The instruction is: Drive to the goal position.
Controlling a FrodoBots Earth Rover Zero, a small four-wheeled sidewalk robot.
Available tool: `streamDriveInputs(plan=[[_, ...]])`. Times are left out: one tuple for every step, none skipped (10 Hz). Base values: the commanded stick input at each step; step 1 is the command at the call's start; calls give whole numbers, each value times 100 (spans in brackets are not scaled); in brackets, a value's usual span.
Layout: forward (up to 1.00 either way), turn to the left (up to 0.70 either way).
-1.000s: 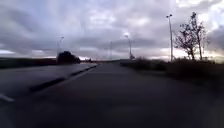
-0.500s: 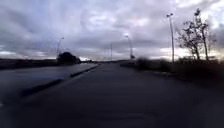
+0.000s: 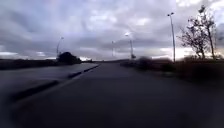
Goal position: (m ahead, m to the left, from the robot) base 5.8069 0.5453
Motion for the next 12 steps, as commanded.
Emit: streamDriveInputs(plan=[[70,0],[70,0],[70,0],[70,0],[70,0],[70,0],[70,0],[70,-1],[70,-11],[70,-20],[70,-27],[70,-27]])
